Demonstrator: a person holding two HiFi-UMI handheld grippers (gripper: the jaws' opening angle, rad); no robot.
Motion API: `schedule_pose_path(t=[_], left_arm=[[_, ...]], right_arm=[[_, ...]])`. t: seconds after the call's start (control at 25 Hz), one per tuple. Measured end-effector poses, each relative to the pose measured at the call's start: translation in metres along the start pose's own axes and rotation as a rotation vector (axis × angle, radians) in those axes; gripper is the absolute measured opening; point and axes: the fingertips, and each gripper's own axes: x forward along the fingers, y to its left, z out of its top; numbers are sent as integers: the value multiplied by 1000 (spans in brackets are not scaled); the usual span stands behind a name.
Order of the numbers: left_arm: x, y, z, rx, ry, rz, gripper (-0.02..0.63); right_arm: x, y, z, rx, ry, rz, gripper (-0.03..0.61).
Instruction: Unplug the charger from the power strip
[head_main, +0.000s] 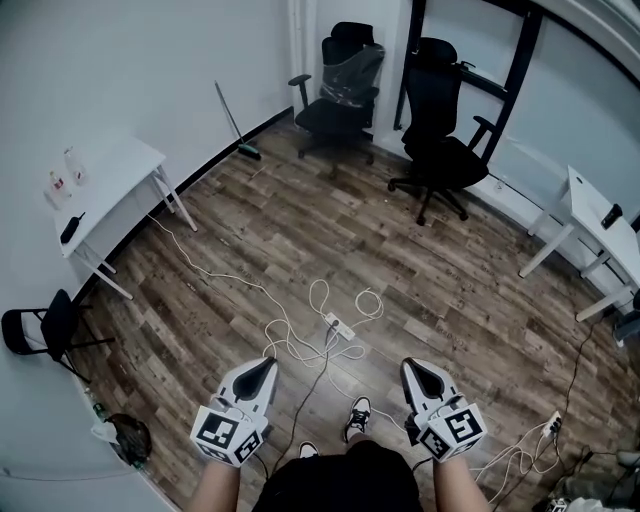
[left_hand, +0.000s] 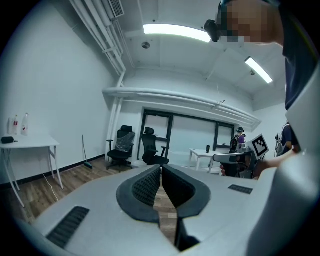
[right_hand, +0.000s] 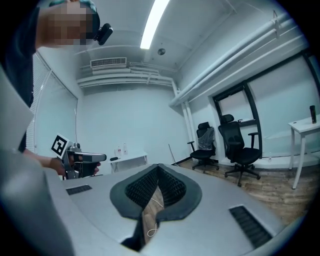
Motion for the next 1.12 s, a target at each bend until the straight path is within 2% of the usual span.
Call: schedule_pose_path(t=[0.16,0.32,0.64,0.88,1.12], left_arm=[[68,6,3,6,8,27,32],[131,7,1,37,29,20,32],[203,46,-26,35,72,-5,32],[258,85,-90,52,119,-66,32],[307,128,-190,36,171,-98,32]], right_arm=[[33,-64,0,15,7,8,18],[64,-120,-10,32,36,9,18],[128,-165,-50,36,83,-1,18],[179,-186,-119,29,111,-39,18],[228,-212,-220,36,166,-49,18]])
